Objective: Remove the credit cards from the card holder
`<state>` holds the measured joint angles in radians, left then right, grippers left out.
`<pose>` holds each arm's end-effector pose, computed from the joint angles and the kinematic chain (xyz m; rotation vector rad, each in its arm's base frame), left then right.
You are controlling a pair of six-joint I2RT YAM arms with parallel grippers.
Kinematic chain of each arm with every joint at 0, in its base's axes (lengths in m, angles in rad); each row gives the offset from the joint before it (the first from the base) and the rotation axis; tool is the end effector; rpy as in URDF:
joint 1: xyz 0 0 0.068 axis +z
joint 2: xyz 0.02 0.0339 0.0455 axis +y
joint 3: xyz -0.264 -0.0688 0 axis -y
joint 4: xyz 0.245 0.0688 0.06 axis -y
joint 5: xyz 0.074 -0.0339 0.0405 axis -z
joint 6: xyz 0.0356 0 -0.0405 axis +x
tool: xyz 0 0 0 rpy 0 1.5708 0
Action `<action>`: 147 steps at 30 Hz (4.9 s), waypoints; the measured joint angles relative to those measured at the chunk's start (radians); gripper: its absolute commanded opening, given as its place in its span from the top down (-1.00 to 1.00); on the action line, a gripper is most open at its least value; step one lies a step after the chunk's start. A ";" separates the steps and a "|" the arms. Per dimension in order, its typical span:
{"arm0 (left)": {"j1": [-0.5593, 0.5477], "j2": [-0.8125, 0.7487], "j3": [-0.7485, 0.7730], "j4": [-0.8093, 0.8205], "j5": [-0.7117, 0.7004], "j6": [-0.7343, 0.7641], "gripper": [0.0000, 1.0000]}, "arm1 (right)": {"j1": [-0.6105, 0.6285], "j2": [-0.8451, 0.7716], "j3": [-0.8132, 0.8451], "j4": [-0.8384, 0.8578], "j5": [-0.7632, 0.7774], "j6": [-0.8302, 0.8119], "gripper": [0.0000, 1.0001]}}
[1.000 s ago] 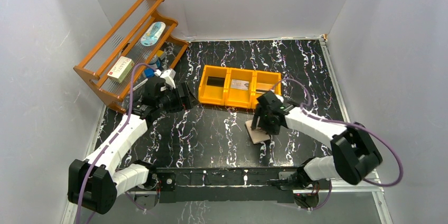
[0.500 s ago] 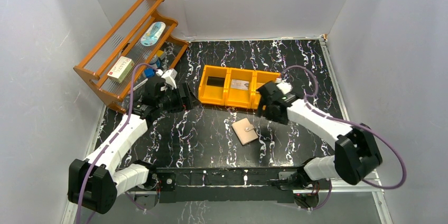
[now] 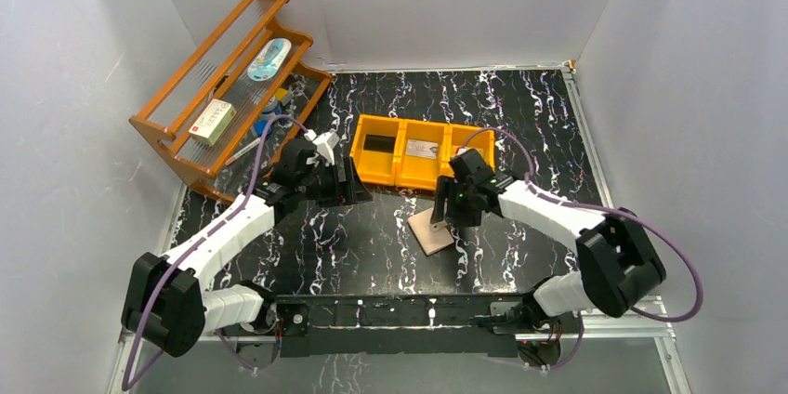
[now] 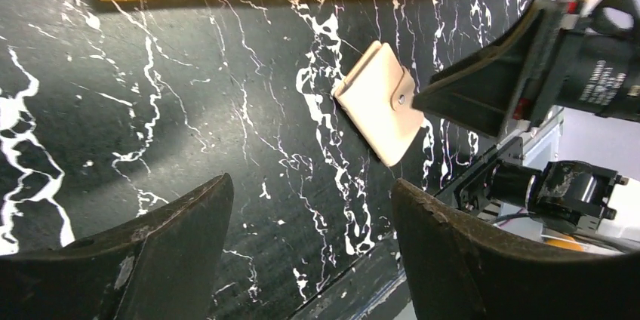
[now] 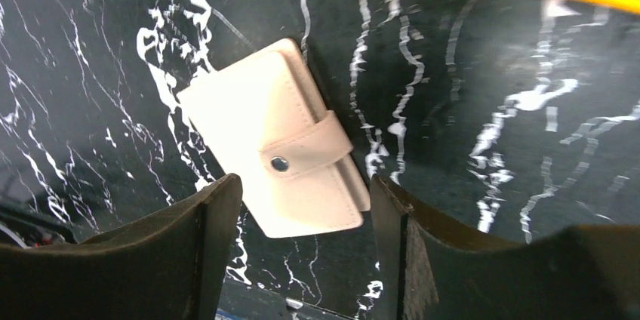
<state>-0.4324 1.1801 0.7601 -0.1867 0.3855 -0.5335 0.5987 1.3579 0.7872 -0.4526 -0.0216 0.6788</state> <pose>0.2264 -0.1192 0.2515 0.1174 2.2899 -0.9485 0.2142 0.1471 0.1961 0.0990 2.6738 0.4711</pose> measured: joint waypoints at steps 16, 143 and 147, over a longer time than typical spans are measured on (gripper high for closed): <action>-0.043 -0.041 -0.166 0.100 -0.003 -0.166 -0.20 | 0.240 0.184 0.079 0.068 0.002 0.047 -0.41; -0.107 0.106 0.008 -0.054 -0.108 -0.035 -0.55 | 0.179 0.327 0.266 -0.065 0.112 -0.274 0.37; -0.107 0.107 0.008 -0.054 -0.108 -0.035 -0.56 | 0.179 0.326 0.266 -0.052 0.085 -0.302 0.66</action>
<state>-0.5392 1.2869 0.7681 -0.2409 0.2771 -0.5686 0.7773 1.6836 1.0527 -0.5045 0.0631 0.3771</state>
